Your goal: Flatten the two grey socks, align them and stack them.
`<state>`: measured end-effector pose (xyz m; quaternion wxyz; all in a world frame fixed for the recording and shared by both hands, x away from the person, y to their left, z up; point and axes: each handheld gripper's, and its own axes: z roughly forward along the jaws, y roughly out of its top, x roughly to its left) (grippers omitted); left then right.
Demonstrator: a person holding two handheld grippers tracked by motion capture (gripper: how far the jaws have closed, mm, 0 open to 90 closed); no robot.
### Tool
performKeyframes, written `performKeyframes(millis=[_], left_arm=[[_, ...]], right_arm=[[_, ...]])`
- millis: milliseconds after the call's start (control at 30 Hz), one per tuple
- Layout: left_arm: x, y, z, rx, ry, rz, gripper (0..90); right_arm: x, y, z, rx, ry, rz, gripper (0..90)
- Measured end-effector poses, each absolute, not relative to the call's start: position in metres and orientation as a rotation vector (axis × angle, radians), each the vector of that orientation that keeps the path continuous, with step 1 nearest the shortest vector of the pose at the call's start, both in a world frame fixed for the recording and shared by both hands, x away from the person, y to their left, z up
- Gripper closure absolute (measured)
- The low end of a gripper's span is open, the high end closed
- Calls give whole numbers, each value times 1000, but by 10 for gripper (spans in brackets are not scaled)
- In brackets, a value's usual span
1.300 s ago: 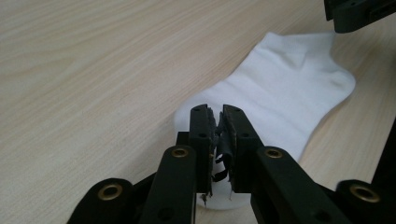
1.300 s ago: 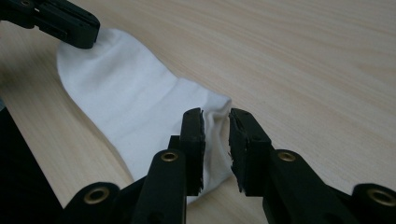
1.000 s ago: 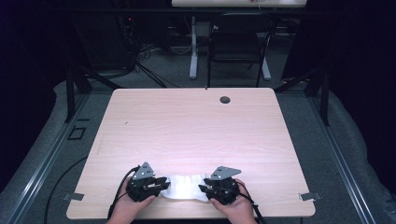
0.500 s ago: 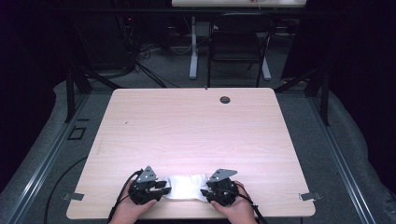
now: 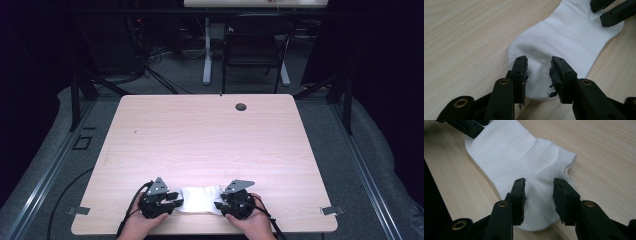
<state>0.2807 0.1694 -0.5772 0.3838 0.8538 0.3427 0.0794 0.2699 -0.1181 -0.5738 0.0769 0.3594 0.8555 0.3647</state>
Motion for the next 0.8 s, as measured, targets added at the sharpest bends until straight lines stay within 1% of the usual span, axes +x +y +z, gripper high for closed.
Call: performKeyframes(millis=[133,233,367,500,567,667,800], left_arm=[[292,170,-578,2162,883,204,647],[301,170,-579,2159,882,231,649],[309,170,-579,2143,899,201,650],[319,169,-578,2145,912,201,650],[324,169,-579,2130,930,222,648],[330,170,-579,2117,945,210,647],[338,168,-578,2132,954,242,645]], right_arm=[[279,-117,-574,1089,2555,1093,619],[288,-116,-573,1115,2556,1079,618],[301,-115,-572,1145,2532,1061,605],[312,-112,-572,1166,2527,1058,587],[317,-111,-571,1164,2536,1040,578],[323,-109,-572,1151,2529,1041,565],[332,-111,-573,1150,2522,1075,565]])
